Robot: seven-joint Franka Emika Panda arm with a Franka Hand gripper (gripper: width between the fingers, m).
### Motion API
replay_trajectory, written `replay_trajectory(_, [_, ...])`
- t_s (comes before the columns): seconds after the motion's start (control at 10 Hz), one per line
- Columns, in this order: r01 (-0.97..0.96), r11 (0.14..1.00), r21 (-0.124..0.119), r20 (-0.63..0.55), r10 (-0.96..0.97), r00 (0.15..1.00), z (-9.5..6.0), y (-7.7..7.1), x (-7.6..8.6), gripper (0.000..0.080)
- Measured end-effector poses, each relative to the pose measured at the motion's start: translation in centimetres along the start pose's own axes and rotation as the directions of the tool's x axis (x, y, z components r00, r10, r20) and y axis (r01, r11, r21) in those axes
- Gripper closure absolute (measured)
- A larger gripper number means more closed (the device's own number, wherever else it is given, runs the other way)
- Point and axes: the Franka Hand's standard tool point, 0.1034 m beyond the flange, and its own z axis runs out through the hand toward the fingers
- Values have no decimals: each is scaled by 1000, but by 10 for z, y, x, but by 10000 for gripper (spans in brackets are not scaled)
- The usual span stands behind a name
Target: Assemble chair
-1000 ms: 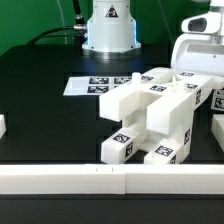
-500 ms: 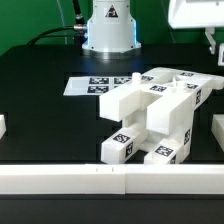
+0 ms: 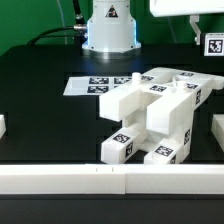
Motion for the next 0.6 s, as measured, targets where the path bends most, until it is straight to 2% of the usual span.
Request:
replay_trajectory(0.1, [6,1000,0,-1,-6,1000,0,2,2,515])
replay_trajectory(0.2, [81,997,-4,-3,-81,997,-5,11,17,515])
replay_trajectory(0.3, [103,995,-19,-10,-103,995,-13,21,44,515])
replay_trajectory(0.4, [130,991,-18,-19,-130,991,-17,28,60,515])
replay_trajectory(0.6, [123,992,-20,0,-123,992,-18,29,60,515])
